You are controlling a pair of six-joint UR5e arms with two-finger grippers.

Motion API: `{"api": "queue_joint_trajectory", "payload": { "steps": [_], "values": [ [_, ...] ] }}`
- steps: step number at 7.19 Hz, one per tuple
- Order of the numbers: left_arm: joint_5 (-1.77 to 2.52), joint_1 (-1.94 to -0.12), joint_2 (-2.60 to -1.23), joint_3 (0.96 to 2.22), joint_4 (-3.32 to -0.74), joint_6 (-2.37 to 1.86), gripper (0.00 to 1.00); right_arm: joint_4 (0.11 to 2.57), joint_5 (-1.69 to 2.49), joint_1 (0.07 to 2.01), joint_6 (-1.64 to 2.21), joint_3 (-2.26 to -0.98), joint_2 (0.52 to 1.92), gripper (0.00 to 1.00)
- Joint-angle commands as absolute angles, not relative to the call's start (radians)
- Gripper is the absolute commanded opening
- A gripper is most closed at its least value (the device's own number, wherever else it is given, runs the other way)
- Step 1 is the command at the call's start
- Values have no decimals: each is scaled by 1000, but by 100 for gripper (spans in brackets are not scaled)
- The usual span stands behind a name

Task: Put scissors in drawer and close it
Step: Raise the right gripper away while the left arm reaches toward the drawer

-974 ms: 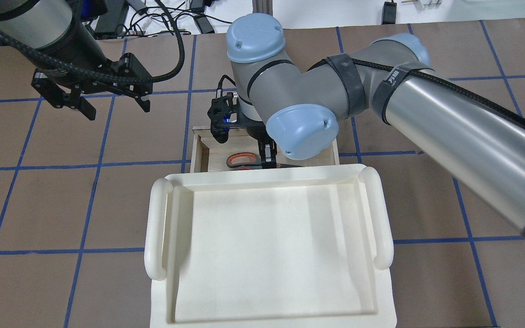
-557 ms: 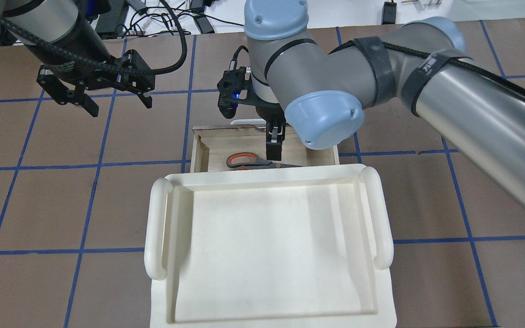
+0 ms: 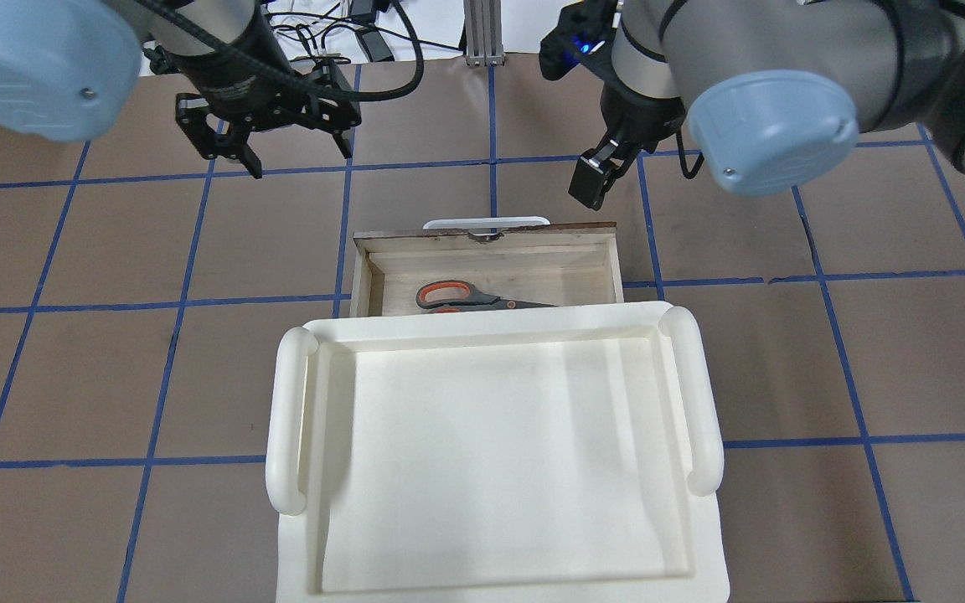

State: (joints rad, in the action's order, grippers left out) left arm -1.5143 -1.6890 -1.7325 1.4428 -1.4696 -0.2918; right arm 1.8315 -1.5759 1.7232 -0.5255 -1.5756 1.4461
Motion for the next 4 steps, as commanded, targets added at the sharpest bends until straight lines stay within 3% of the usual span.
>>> {"api": "queue_joint_trajectory", "payload": {
  "steps": [1,4],
  "values": [
    [-1516,-1788,-1875,1439,-1282,-437,99,1816,-1578,1651,-187,-1580,1500,100],
    [-1567,-1874,-2034,1408,-1166,-564,98,1717,-1575,1546,-100,-1586,1531,100]
  ]
}}
